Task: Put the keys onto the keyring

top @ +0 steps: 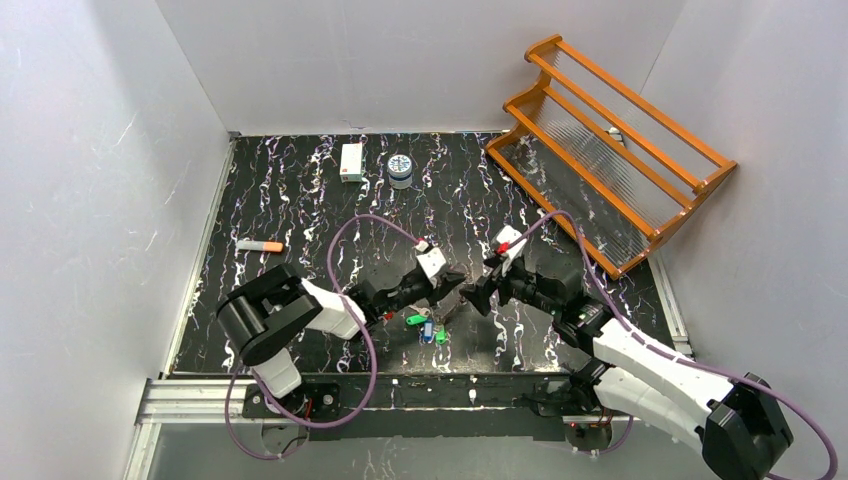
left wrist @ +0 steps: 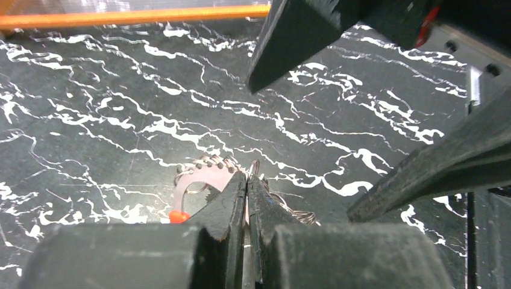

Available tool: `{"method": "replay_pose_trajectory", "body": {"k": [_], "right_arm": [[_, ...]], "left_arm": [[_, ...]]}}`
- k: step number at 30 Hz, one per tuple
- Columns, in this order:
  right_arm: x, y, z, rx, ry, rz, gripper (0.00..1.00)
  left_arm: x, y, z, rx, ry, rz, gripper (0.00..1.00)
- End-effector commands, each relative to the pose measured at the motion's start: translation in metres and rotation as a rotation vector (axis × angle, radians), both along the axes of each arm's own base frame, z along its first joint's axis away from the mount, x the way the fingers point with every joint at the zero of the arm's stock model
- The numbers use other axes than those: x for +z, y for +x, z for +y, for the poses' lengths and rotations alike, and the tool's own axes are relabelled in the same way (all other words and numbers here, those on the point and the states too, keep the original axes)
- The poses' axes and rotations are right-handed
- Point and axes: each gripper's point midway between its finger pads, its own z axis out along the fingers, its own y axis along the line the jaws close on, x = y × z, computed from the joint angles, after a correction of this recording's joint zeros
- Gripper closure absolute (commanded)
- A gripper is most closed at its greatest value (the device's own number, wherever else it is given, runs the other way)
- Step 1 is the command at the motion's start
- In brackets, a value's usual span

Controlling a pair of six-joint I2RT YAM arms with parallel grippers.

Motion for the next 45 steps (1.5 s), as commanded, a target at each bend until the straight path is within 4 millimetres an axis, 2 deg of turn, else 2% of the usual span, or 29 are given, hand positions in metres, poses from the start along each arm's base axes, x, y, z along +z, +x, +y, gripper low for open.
{"method": "replay_pose_trajectory", "body": {"k": [1, 5, 9, 15, 23, 24, 27, 32, 36, 40, 42, 45], "right_arm": [[0.039, 0.034, -0.015, -0.244, 0.100, -0.023, 0.01], [0.037, 0.049, -0.030, -0.386, 0.094, 0.004, 0.01], [0.026, 0.059, -0.033, -0.457, 0.055, 0.074, 0.01], [-0.002, 0.064, -0.022, -0.482, -0.004, 0.243, 0.01], [-0.028, 0.065, -0.005, -0.469, -0.026, 0.427, 0.01], [-0.031, 0.065, -0.004, -0.467, -0.025, 0.447, 0.01], [-0.040, 0.064, -0.005, -0.468, -0.022, 0.508, 0.01], [-0.053, 0.058, -0.003, -0.409, -0.015, 0.615, 0.01], [-0.059, 0.061, 0.002, -0.357, -0.033, 0.636, 0.01], [-0.058, 0.075, 0.011, -0.315, -0.061, 0.610, 0.01], [-0.059, 0.081, 0.018, -0.280, -0.076, 0.605, 0.02], [-0.064, 0.086, 0.030, -0.214, -0.107, 0.624, 0.10]], "left_arm": [[-0.015, 0.012, -0.010, 0.016, 0.067, 0.035, 1.00], [-0.037, 0.017, -0.013, 0.028, 0.130, 0.079, 1.00], [-0.051, 0.019, -0.012, 0.059, 0.151, 0.137, 1.00], [-0.063, 0.019, -0.005, 0.084, 0.206, 0.181, 1.00], [-0.060, 0.023, 0.018, 0.172, 0.260, 0.178, 1.00], [-0.060, 0.024, 0.020, 0.184, 0.266, 0.177, 0.97], [-0.057, 0.027, 0.027, 0.229, 0.266, 0.179, 0.78], [-0.038, 0.032, 0.040, 0.322, 0.197, 0.199, 0.57], [-0.020, 0.028, 0.049, 0.365, 0.122, 0.236, 0.52], [-0.011, 0.018, 0.063, 0.416, 0.051, 0.337, 0.47], [-0.012, 0.012, 0.069, 0.435, 0.048, 0.401, 0.46], [-0.018, -0.002, 0.074, 0.430, 0.094, 0.492, 0.45]]}}
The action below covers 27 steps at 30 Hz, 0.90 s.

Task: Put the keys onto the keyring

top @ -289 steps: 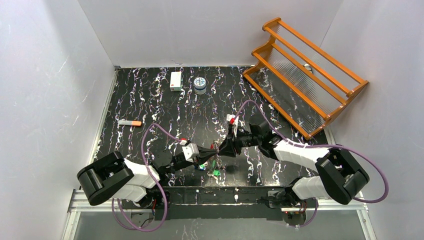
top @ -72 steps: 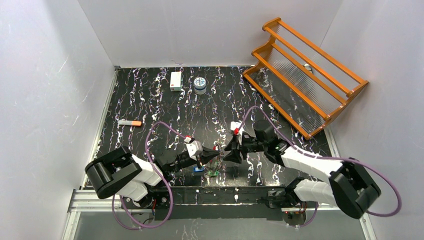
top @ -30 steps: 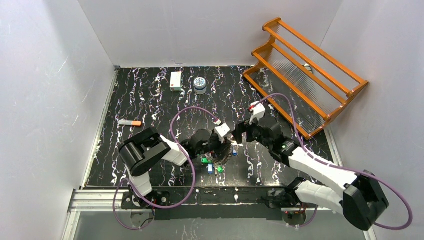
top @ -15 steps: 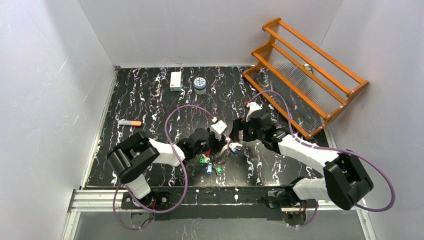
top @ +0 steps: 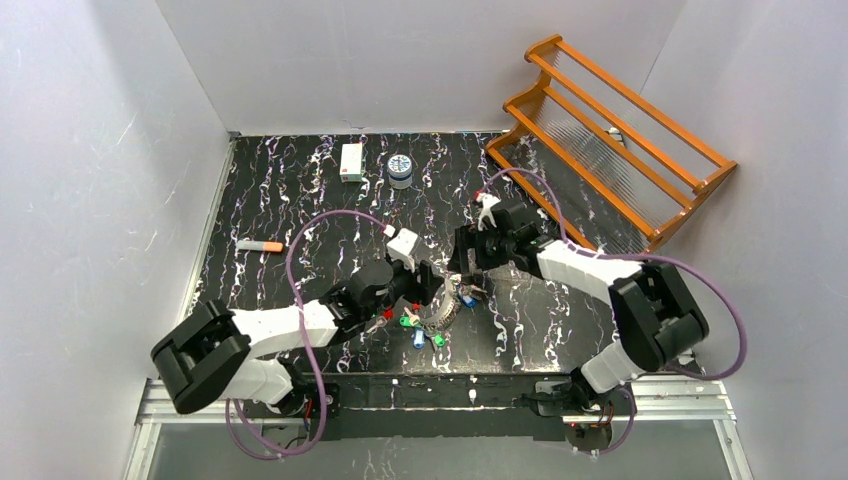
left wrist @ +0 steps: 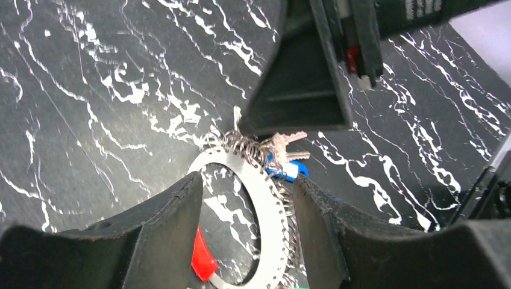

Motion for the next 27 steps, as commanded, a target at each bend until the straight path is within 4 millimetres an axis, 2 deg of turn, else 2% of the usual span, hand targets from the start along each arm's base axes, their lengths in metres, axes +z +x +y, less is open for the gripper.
{"method": "replay_pose_trajectory", "body": {"k": [1, 7, 11, 16, 27], "right_arm": [[0.010, 0.014, 0.025, 0.138, 0.033, -0.019, 0.14], [0.003, 0.023, 0.054, 0.255, 0.077, 0.052, 0.36], [-0.004, 0.033, 0.064, 0.299, 0.062, 0.070, 0.43], [-0.020, 0.038, 0.060, 0.310, -0.004, 0.097, 0.52], [-0.055, 0.007, 0.039, 0.287, -0.061, 0.224, 0.70]], "left_arm": [[-0.017, -0.020, 0.015, 0.040, 0.025, 0.185, 0.46], [-0.033, -0.050, 0.020, -0.048, 0.023, 0.271, 0.60], [-0.047, -0.072, 0.017, -0.151, 0.049, 0.319, 0.69], [-0.064, -0.084, 0.013, -0.202, 0.096, 0.361, 0.78], [-0.088, -0.087, 0.025, -0.180, 0.225, 0.423, 0.88]]}}
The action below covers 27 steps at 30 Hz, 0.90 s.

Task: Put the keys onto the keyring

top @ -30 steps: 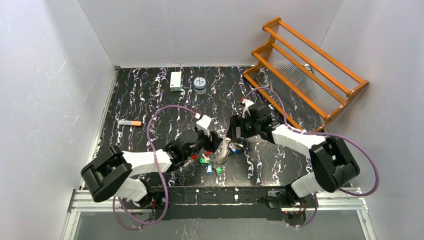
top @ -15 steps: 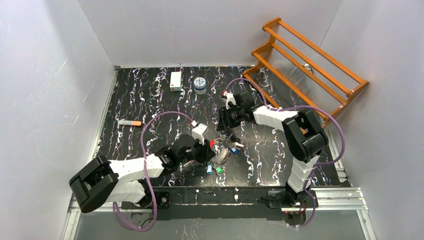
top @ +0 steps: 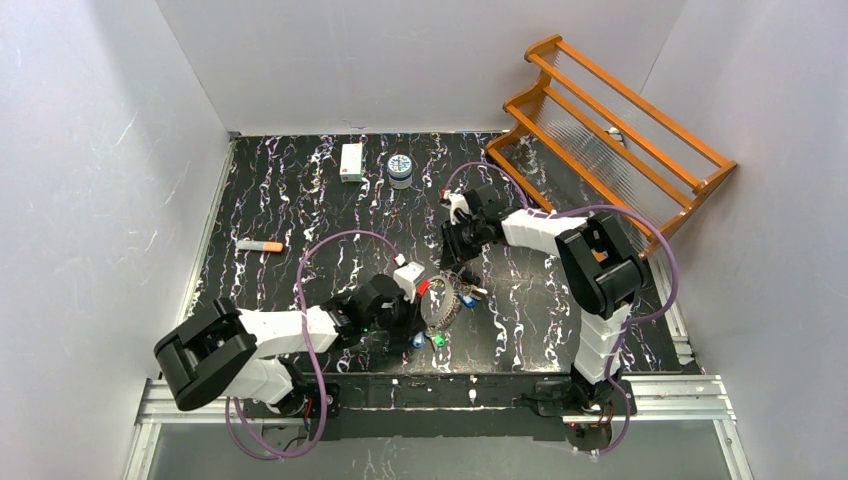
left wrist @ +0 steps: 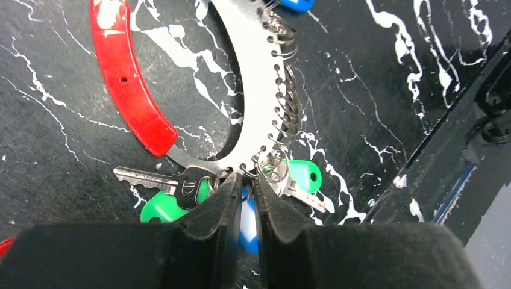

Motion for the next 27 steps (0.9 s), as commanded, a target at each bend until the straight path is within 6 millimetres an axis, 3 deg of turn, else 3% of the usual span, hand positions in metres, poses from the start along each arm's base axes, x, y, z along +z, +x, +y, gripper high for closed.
{"method": "replay_pose_trajectory", "body": {"k": [1, 11, 18, 27], "right_arm": [[-0.017, -0.019, -0.012, 0.003, -0.044, 0.069, 0.71], [-0.028, -0.050, -0.035, -0.007, -0.091, 0.126, 0.77], [-0.032, -0.078, -0.052, -0.036, -0.136, 0.210, 0.81], [-0.028, -0.100, -0.074, -0.104, -0.214, 0.277, 0.89]], "left_arm": [[-0.010, -0.002, 0.008, -0.009, 0.098, 0.026, 0.88], [-0.036, 0.009, 0.024, -0.004, 0.313, 0.043, 0.94], [-0.038, 0.039, 0.030, -0.072, 0.483, -0.074, 0.97], [-0.039, 0.085, 0.030, -0.042, 0.487, -0.072, 1.00]]}}
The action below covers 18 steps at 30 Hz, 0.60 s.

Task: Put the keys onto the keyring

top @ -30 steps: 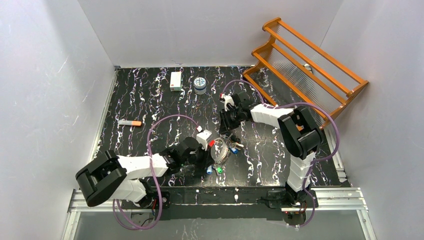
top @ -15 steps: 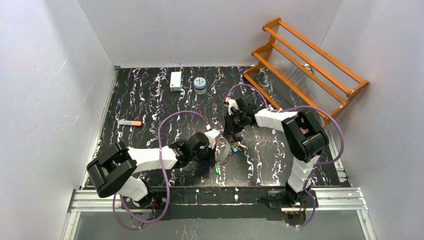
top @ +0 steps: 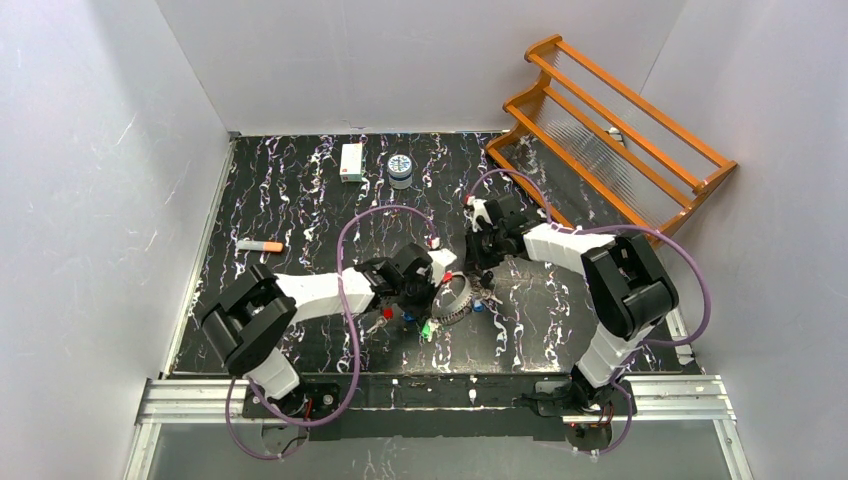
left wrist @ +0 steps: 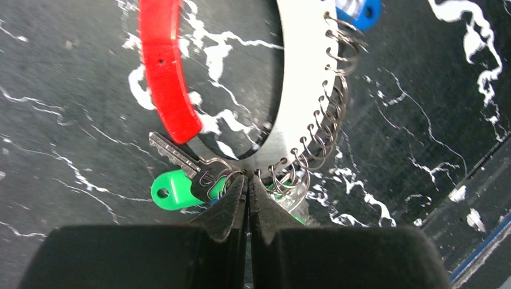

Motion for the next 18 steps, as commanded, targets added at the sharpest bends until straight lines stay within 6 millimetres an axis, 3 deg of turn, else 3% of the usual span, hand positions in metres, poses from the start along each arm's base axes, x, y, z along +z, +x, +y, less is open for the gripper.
{"method": "replay_pose_trajectory", "body": {"k": [1, 4, 9, 14, 18], "right_arm": [[-0.023, -0.084, -0.029, 0.003, -0.134, 0.317, 0.89], [-0.017, -0.091, -0.030, -0.006, -0.128, 0.344, 0.89], [-0.014, -0.110, -0.032, -0.013, -0.095, 0.407, 0.90], [-0.013, -0.130, -0.031, -0.017, -0.051, 0.474, 0.91], [-0.008, -0.130, -0.025, -0.010, -0.007, 0.476, 0.91]], "left_arm": [[-0.025, 0.055, 0.036, 0.099, 0.166, -0.099, 1.00], [-0.027, 0.068, 0.041, 0.118, 0.184, -0.088, 1.00], [-0.030, 0.084, 0.030, 0.089, 0.173, -0.094, 1.00], [-0.034, 0.101, 0.008, 0.034, 0.155, -0.098, 1.00], [-0.033, 0.114, -0.017, -0.004, 0.089, -0.111, 1.00]]}}
